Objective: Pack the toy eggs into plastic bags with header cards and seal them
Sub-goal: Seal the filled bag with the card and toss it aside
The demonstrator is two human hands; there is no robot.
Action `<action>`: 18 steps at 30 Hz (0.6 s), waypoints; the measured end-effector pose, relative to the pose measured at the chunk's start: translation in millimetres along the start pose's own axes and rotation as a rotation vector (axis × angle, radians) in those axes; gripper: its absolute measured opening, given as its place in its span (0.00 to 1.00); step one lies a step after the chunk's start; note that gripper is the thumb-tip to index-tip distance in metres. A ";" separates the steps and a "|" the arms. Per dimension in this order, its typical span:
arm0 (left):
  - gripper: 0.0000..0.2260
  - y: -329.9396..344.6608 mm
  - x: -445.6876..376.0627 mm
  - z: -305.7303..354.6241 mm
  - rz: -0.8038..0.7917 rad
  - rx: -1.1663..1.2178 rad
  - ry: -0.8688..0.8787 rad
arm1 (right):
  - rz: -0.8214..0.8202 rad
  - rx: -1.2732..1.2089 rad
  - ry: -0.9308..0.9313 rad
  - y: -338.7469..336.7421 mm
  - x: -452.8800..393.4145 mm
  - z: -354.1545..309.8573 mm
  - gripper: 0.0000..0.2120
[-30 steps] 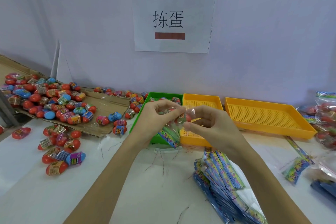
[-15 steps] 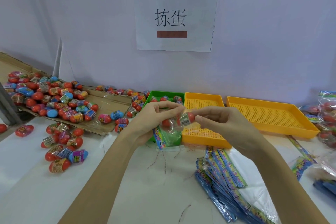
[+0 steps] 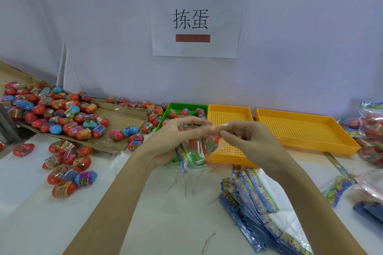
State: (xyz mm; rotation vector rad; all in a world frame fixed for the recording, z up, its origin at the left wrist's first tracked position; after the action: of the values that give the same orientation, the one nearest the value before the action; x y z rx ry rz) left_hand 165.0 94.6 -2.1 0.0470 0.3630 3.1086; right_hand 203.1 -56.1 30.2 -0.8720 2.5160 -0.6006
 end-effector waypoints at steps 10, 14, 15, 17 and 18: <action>0.20 4.5 -1.7 -3.9 -0.033 0.019 -0.002 | -0.128 -0.067 -0.001 6.0 -0.1 0.0 0.05; 0.11 1.8 0.6 -5.8 -0.053 -0.287 -0.029 | -0.019 -0.008 -0.013 0.8 -1.7 0.4 0.03; 0.09 0.1 0.7 -5.1 -0.057 -0.325 -0.024 | 0.007 0.009 -0.037 -0.2 -1.8 -2.9 0.03; 0.09 -2.7 3.1 1.1 -0.069 -0.339 0.006 | 0.094 -0.010 -0.094 -4.8 -0.4 -11.1 0.04; 0.10 -6.7 3.8 5.3 -0.065 -0.325 0.033 | 0.170 -0.051 -0.118 -10.1 0.8 -13.6 0.05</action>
State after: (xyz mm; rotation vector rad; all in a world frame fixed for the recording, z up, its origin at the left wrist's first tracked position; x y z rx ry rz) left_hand 161.4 102.4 1.7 -0.0197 -0.1394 3.0613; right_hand 200.5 -60.3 46.4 -0.6806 2.4751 -0.4193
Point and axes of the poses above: each hand's wrist, its own x-axis away from the middle knuckle, its own y-axis out of the palm, z = x × y, the point moved 10 cm from there along -x, towards the middle knuckle, and after that the axes turned 10 degrees about x, right-handed, at the moved point
